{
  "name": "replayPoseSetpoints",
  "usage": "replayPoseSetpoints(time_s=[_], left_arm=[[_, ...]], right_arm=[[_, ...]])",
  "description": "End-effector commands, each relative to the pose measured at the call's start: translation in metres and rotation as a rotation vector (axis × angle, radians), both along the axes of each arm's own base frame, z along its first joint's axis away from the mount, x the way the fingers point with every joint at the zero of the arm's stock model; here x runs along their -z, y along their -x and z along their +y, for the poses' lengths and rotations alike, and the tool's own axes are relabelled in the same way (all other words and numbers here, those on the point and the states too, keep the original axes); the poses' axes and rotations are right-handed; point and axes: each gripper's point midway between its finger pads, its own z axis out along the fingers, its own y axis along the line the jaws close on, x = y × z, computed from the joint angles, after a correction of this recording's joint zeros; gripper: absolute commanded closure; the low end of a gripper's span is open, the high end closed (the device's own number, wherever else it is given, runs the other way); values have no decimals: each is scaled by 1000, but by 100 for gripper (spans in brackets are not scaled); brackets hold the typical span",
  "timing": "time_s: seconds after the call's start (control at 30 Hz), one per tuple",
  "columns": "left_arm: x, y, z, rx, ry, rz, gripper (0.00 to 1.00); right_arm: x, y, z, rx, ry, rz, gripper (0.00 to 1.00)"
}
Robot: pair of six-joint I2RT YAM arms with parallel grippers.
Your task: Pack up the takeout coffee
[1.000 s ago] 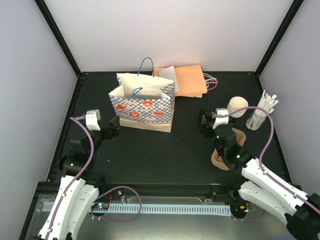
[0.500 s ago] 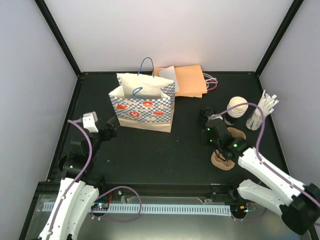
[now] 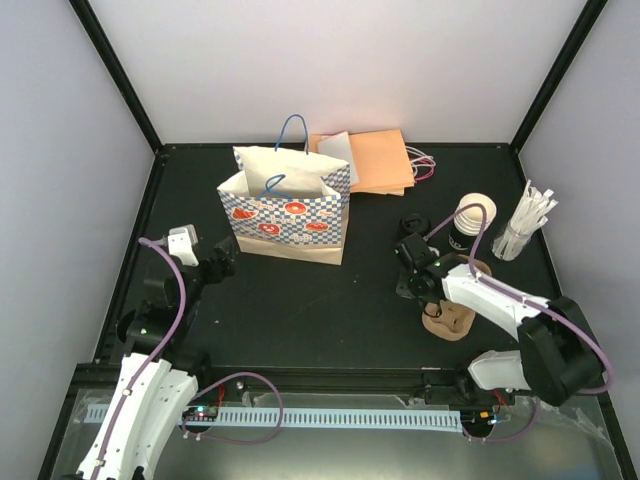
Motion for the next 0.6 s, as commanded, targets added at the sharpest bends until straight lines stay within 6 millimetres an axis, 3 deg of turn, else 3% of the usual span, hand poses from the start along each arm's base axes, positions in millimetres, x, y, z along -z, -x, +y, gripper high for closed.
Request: replayPoseSetpoints(time_s=[0.0,0.33,0.57], left_arm=[[-2,0,3,-15,-5,-3,1],[-4,-2,2,-14,0,-1,1],[-3,-4,3,-18,-2,3,1]], right_arm=[[3,-8,-38,170,54,40,99],[7,-4,-130,461,116,16,99],[-5,-3,-166,615,160,-41,99]])
